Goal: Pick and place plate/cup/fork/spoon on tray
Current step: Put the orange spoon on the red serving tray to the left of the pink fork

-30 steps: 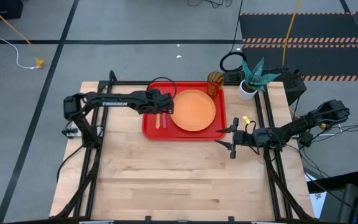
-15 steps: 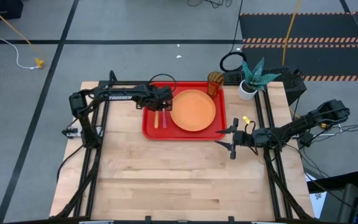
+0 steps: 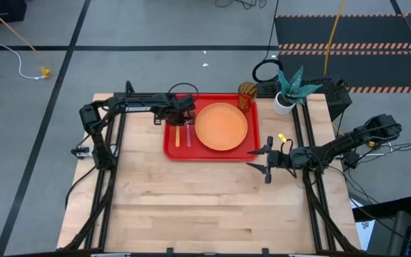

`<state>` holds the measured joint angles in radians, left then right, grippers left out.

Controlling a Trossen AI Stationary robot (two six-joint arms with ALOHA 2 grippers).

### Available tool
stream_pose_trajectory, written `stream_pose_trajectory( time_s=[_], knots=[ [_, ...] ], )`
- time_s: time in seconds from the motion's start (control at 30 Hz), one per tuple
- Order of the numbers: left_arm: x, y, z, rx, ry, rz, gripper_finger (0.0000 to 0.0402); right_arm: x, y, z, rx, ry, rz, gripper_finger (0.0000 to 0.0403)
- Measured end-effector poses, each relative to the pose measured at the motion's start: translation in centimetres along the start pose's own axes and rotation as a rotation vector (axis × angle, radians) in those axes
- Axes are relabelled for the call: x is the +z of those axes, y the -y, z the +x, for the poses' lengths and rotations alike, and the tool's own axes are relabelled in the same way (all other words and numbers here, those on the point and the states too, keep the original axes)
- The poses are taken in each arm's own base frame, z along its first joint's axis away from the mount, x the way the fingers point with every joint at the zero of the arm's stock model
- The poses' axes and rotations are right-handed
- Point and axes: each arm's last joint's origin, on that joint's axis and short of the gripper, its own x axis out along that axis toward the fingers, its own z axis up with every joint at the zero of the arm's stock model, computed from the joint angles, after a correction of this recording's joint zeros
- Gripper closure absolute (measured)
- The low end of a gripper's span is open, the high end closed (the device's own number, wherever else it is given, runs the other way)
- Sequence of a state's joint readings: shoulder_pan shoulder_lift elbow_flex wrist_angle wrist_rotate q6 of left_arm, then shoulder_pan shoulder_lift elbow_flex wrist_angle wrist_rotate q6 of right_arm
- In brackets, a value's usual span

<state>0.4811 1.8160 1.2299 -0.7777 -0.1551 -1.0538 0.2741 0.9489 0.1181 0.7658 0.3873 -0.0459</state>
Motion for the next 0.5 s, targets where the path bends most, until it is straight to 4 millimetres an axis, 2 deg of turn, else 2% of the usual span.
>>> stream_pose_trajectory(
  time_s=[0.5],
  knots=[
    [-0.3, -0.7, 1.4, -0.017, 0.012, -0.014, 0.0364, 0.0, -0.1, 0.0, 0.009, 0.001, -0.004, 0.0211]
  ],
)
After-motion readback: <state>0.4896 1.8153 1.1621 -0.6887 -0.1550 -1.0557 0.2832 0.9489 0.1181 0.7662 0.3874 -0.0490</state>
